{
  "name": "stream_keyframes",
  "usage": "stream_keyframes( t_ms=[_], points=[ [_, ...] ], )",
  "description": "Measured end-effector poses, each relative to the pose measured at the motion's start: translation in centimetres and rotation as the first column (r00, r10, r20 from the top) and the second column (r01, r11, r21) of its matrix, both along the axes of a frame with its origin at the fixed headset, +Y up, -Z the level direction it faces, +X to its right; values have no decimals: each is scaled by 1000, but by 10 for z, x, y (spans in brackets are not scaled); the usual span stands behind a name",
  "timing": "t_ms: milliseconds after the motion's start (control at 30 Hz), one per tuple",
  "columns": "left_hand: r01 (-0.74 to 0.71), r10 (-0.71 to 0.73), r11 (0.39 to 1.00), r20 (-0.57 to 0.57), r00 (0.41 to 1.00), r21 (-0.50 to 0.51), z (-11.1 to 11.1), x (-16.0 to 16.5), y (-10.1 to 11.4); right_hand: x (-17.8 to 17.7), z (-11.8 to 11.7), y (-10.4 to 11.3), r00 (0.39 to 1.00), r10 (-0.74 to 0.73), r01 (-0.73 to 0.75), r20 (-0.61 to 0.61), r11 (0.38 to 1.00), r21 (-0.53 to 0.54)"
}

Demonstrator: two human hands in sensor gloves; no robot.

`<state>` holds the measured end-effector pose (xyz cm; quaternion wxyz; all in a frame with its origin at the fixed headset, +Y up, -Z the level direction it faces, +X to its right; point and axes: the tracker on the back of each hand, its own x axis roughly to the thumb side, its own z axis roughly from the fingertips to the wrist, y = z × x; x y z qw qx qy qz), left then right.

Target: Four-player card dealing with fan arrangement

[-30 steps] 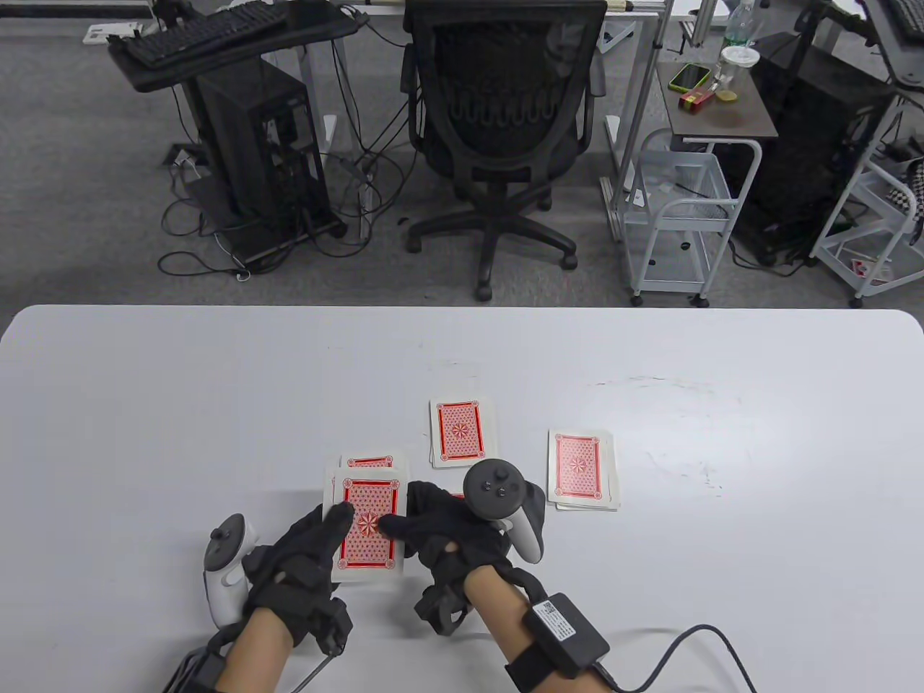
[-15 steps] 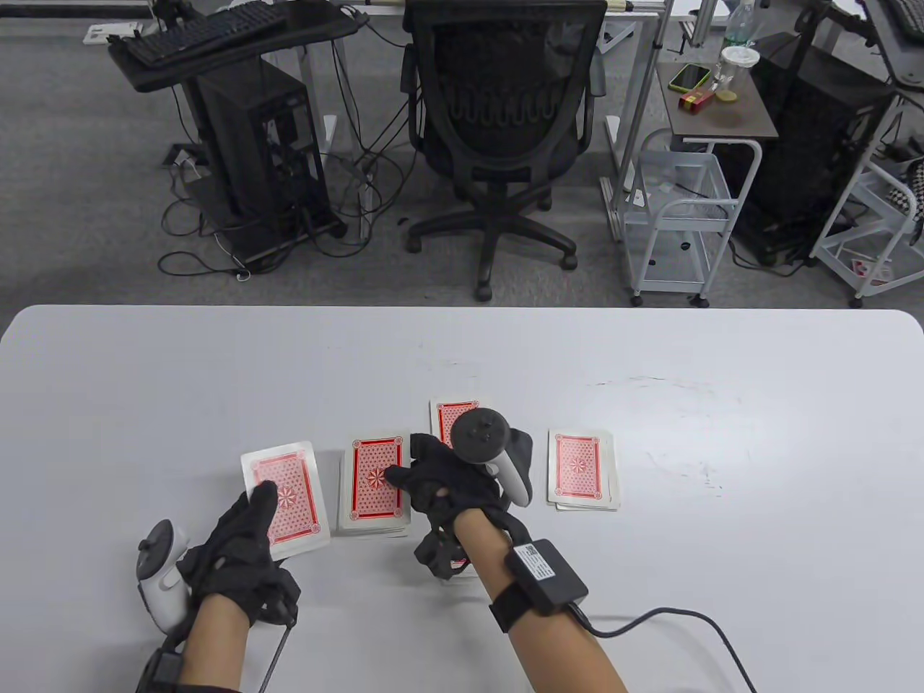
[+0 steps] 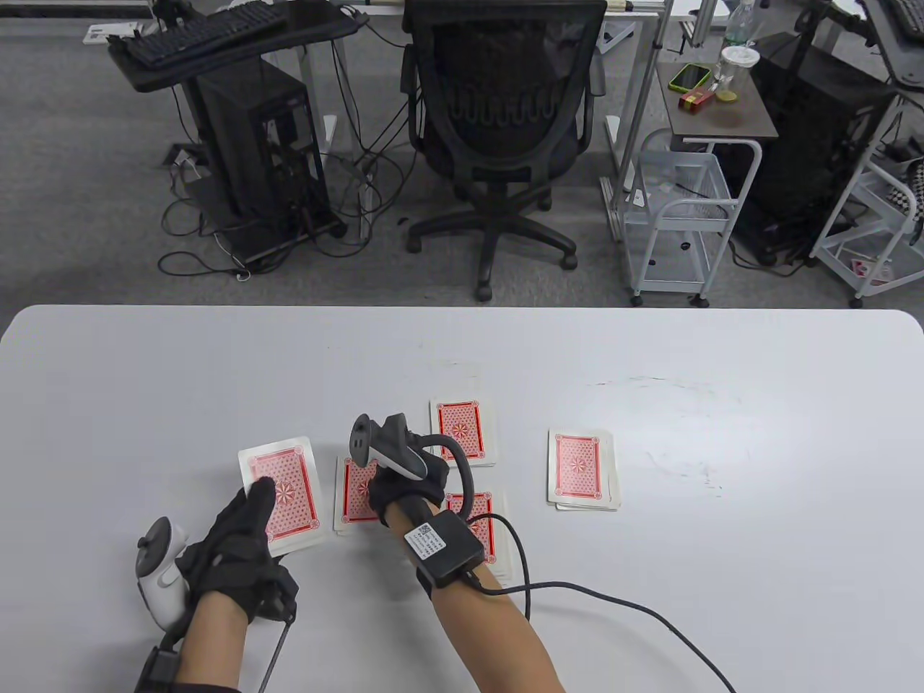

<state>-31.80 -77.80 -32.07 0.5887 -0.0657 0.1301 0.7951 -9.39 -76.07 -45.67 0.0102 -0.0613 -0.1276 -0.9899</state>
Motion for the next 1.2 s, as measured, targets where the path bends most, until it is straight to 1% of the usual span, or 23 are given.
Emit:
stream_keyframes(
  t_ms=[67, 133, 167, 200, 233, 300, 333, 367, 433, 467, 533, 600, 633, 700, 767, 800, 900, 933, 1000, 1033, 1100, 1133, 1200],
  points=[
    [0, 0, 1000, 4, 1000, 1, 0, 0, 0, 4, 1, 6, 1000, -22, 22, -11, 1000, -20],
    [-1, 1, 1000, 6, 1000, 2, -1, 1, -1, 12, 4, 20, 987, -158, 157, -15, 987, -31],
    [-2, 2, 1000, 6, 1000, 3, -1, 2, -1, 17, 6, 29, 964, -265, 265, -7, 963, -41],
    [-3, 3, 1000, 6, 1000, 3, -1, 2, -1, 20, 8, 34, 944, -331, 331, -2, 943, -48],
    [-4, 4, 1000, 5, 1000, 3, 0, 2, -1, 22, 10, 40, 914, -406, 406, -5, 913, -52],
    [-10, 10, 1000, 7, 1000, 4, 0, 4, -2, 27, 18, 52, 825, -564, 562, -23, 825, -66],
    [-14, 14, 1000, 9, 1000, 6, 0, 6, -2, 27, 22, 54, 774, -630, 625, -63, 777, -82],
    [-19, 19, 1000, 14, 1000, 9, 0, 8, -2, 25, 27, 55, 706, -700, 691, -108, 714, -115],
    [-29, 29, 999, 24, 999, 15, 0, 12, -2, 21, 36, 54, 624, -773, 752, -116, 634, -180],
    [-32, 32, 999, 30, 999, 18, 0, 15, -2, 18, 40, 52, 593, -794, 766, -137, 608, -206],
    [-30, 29, 999, 47, 998, 28, 0, 19, -2, 15, 47, 50, 576, -806, 779, -139, 592, -207],
    [-16, 15, 1000, 46, 999, 25, 1, 22, -2, 17, 52, 50, 576, -807, 796, -129, 590, -135],
    [-5, 4, 1000, 35, 999, 25, 2, 22, -2, 17, 53, 49, 556, -820, 812, -134, 570, -126],
    [-10, 8, 999, 48, 999, 32, 1, 22, -2, 21, 54, 48, 535, -839, 829, -103, 544, -127],
    [-32, 30, 999, 52, 998, 36, 1, 22, -2, 27, 52, 48, 506, -857, 849, -92, 514, -119],
    [-43, 40, 998, 60, 997, 38, 1, 22, -2, 30, 50, 48, 491, -867, 858, -81, 498, -129],
    [-64, 60, 997, 73, 996, 51, 0, 25, -1, 41, 44, 44, 425, -905, 887, -12, 420, -190],
    [-62, 58, 997, 74, 996, 51, 0, 25, -1, 44, 43, 44, 419, -908, 891, 3, 410, -193],
    [-49, 46, 998, 60, 997, 48, 0, 23, -2, 53, 37, 46, 441, -898, 886, 5, 434, -165],
    [-51, 49, 998, 49, 998, 41, 0, 20, -3, 61, 32, 48, 459, -889, 880, 7, 453, -146],
    [-56, 56, 998, 28, 998, 30, 0, 16, -4, 74, 21, 53, 475, -880, 875, 29, 468, -119],
    [-57, 56, 998, 21, 998, 27, 0, 14, -4, 81, 15, 57, 488, -872, 870, 38, 483, -99],
    [-55, 54, 998, 15, 998, 23, 0, 11, -5, 96, -1, 65, 551, -833, 834, 48, 550, -33]
  ],
)
